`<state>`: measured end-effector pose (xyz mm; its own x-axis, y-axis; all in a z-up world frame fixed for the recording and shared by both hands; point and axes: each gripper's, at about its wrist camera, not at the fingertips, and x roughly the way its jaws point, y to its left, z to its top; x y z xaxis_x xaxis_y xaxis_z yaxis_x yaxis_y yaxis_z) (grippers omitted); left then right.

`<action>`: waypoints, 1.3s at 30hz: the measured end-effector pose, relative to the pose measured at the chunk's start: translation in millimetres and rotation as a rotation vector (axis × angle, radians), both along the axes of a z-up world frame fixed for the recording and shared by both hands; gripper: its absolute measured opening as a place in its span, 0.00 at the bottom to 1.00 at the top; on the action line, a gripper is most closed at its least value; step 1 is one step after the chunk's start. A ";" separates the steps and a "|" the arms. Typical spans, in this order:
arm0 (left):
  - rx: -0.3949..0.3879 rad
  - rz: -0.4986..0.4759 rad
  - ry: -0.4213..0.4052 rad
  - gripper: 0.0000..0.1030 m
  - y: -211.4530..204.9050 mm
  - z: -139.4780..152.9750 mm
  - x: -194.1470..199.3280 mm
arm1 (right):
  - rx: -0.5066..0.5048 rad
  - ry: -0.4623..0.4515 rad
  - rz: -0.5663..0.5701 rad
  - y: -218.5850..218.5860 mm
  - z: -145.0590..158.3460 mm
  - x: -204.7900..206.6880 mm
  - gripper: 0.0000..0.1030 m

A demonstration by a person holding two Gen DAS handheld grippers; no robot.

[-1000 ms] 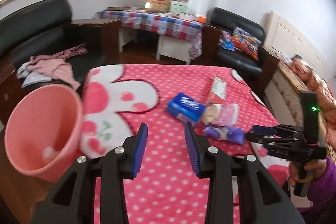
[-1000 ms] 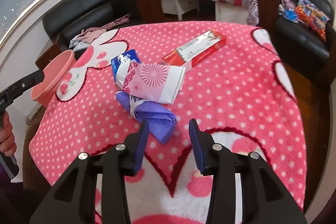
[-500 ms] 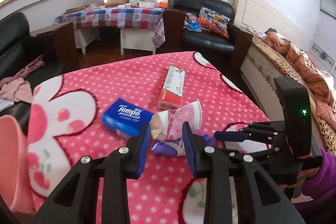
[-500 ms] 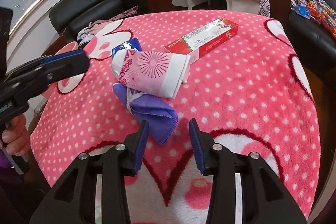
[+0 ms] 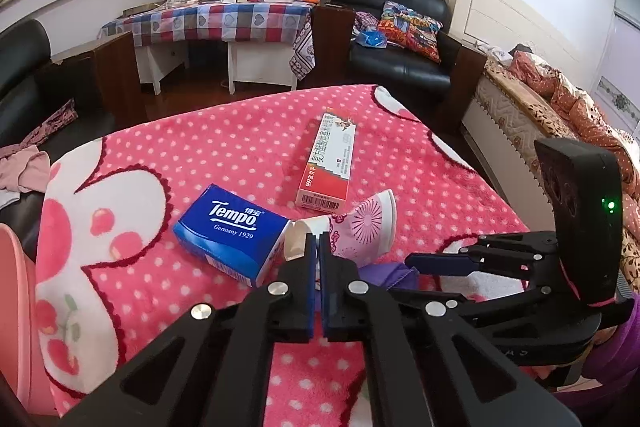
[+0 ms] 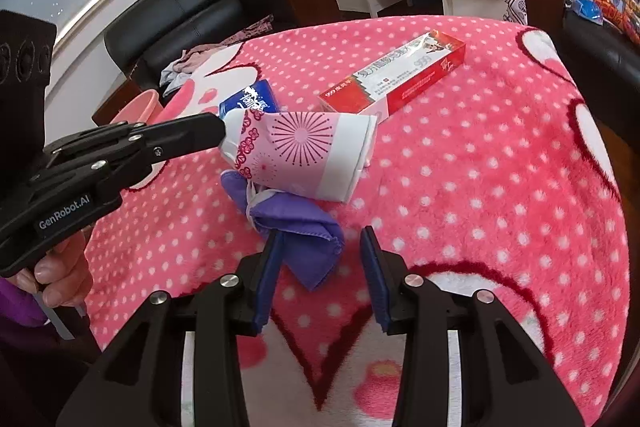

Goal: Collect trash
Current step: 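Grasp the pink-white paper cup with the left tool while the right tool grasps the purple cloth, then carry the paper cup and purple cloth over the pink bucket and open both tools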

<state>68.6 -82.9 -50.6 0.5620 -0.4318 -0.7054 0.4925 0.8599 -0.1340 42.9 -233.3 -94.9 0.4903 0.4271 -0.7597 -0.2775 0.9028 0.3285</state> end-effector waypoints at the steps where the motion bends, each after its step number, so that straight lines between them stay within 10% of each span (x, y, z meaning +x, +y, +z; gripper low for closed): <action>1: -0.004 0.000 -0.003 0.01 0.5 1.0 -1.2 | 0.009 0.000 -0.003 -0.7 0.1 -1.0 0.39; 10: -0.043 0.010 -0.059 0.00 7.5 18.3 -17.8 | 0.024 -0.042 -0.023 -1.2 10.5 -15.4 0.09; 39: -0.111 0.369 -0.242 0.00 151.3 85.7 -91.0 | -0.002 -0.290 0.033 59.8 104.9 -41.0 0.07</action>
<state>-22.5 68.4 35.1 0.8354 -0.2374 -0.4957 0.1841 0.9707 -0.1545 1.9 -173.5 10.0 0.6728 0.4452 -0.5908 -0.3888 0.8922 0.2297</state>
